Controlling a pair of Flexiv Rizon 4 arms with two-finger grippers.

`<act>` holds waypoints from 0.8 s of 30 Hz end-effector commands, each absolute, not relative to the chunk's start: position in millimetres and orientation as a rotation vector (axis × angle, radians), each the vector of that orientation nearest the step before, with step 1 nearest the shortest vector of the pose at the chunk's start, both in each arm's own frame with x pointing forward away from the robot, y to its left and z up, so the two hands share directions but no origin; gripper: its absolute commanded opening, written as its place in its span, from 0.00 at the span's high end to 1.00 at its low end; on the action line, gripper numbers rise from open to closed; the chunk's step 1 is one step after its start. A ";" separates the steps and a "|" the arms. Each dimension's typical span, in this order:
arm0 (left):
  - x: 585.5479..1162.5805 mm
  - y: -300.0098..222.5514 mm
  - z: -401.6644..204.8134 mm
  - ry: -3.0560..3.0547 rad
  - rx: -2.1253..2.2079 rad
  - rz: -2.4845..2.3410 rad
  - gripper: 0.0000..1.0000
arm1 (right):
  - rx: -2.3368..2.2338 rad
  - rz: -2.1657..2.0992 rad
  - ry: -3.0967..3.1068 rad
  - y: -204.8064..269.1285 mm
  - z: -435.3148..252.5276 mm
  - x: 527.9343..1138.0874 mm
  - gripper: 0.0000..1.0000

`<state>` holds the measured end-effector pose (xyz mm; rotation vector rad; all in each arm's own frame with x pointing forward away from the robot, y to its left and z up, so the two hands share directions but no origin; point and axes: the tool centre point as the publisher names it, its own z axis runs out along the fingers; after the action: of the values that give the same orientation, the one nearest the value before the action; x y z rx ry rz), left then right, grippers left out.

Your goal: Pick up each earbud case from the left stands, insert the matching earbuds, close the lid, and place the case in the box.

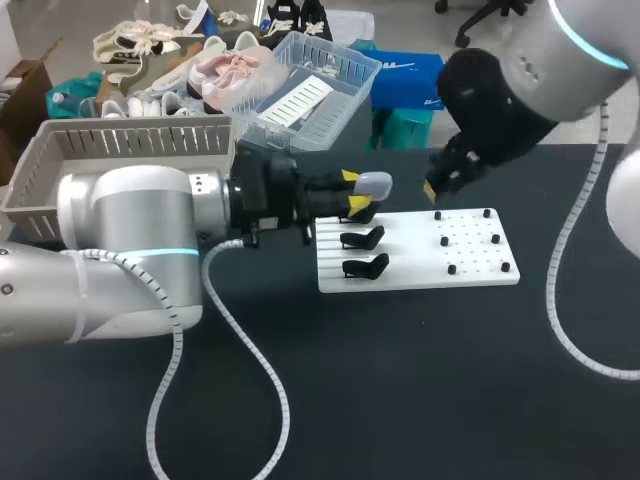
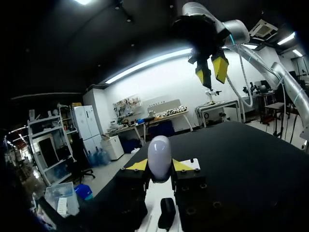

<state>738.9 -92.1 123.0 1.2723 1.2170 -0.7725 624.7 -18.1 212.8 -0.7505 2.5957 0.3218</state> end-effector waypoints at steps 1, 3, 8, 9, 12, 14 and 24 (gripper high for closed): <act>745.4 -62.0 126.7 1.227 1.275 -0.750 1.00 | -0.718 0.393 2.508 -23.5 205.0 618.3 0.69; 749.5 -51.1 125.2 1.230 1.271 -0.746 1.00 | -0.726 0.408 2.488 -24.7 204.3 616.8 0.68; 760.8 -22.4 121.9 1.266 1.256 -0.715 1.00 | -0.781 0.460 2.417 -26.1 203.4 613.8 0.67; 761.9 -19.0 121.8 1.269 1.258 -0.707 1.00 | -0.793 0.468 2.403 -26.2 203.4 613.4 0.68; 768.1 -1.4 122.3 1.282 1.256 -0.693 1.00 | -0.877 0.503 2.321 -24.9 204.1 610.2 0.69; 772.4 12.1 124.0 1.298 1.246 -0.667 1.00 | -0.919 0.491 2.290 -22.8 204.9 608.2 0.68; 788.3 59.8 123.5 1.344 1.193 -0.592 1.00 | -0.874 0.520 2.284 -22.8 204.7 616.7 0.65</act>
<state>793.3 52.9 123.4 1.2088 1.3501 -0.6019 616.9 -24.3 207.7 -0.8944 2.2978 0.5291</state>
